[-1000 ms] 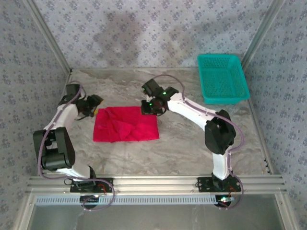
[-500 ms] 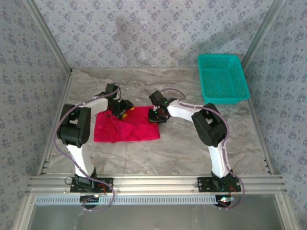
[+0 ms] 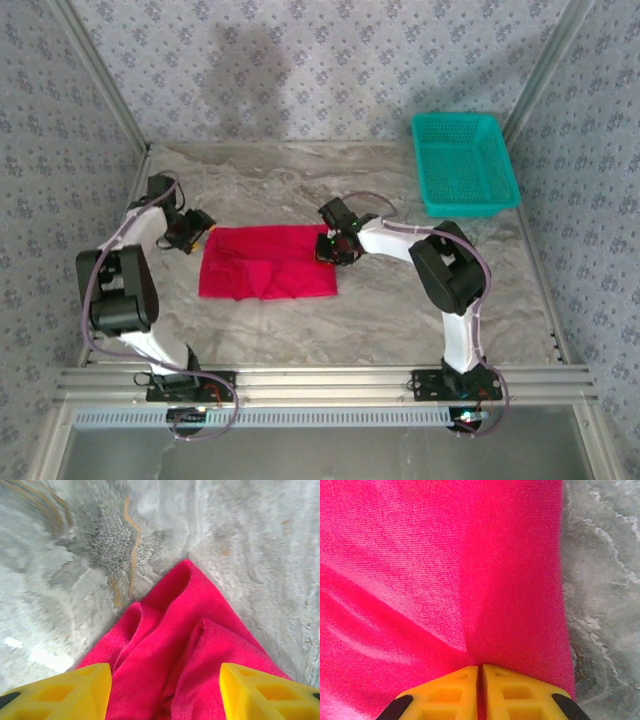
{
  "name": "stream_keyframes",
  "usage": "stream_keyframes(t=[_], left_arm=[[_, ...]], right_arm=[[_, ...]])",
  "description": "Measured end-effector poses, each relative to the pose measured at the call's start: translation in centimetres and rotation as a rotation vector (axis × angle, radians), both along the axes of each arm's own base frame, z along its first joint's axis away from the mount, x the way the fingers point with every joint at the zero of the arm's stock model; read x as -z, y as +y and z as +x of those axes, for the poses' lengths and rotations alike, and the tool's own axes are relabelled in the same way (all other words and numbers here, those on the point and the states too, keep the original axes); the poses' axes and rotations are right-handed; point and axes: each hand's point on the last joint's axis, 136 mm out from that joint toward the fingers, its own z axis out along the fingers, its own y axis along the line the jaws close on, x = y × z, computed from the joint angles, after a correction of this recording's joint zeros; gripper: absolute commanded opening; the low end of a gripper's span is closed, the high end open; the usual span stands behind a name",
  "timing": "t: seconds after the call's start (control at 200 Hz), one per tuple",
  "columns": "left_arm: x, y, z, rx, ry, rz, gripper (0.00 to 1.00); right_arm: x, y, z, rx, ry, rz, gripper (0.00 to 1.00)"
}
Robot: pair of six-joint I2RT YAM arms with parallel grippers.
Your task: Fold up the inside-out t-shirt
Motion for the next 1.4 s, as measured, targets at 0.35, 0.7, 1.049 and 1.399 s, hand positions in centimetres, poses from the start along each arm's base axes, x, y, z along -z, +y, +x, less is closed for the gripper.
stream_keyframes(t=[0.35, 0.7, 1.049, 1.399], left_arm=[[-3.6, -20.9, -2.9, 0.376, -0.137, -0.115, 0.6], [5.1, -24.1, -8.3, 0.375, 0.052, -0.13, 0.59], [3.9, -8.6, -9.7, 0.053, 0.052, -0.056, 0.6], [1.9, -7.3, -10.1, 0.049, 0.009, -0.048, 0.62]], right_arm=[[0.1, -0.7, 0.1, 0.026, 0.014, -0.031, 0.14], [0.3, -2.7, 1.2, 0.102, 0.019, -0.069, 0.14], [0.2, -3.3, 1.3, 0.121, 0.001, -0.09, 0.14], [-2.7, -2.7, 2.0, 0.063, -0.054, -0.114, 0.23]])
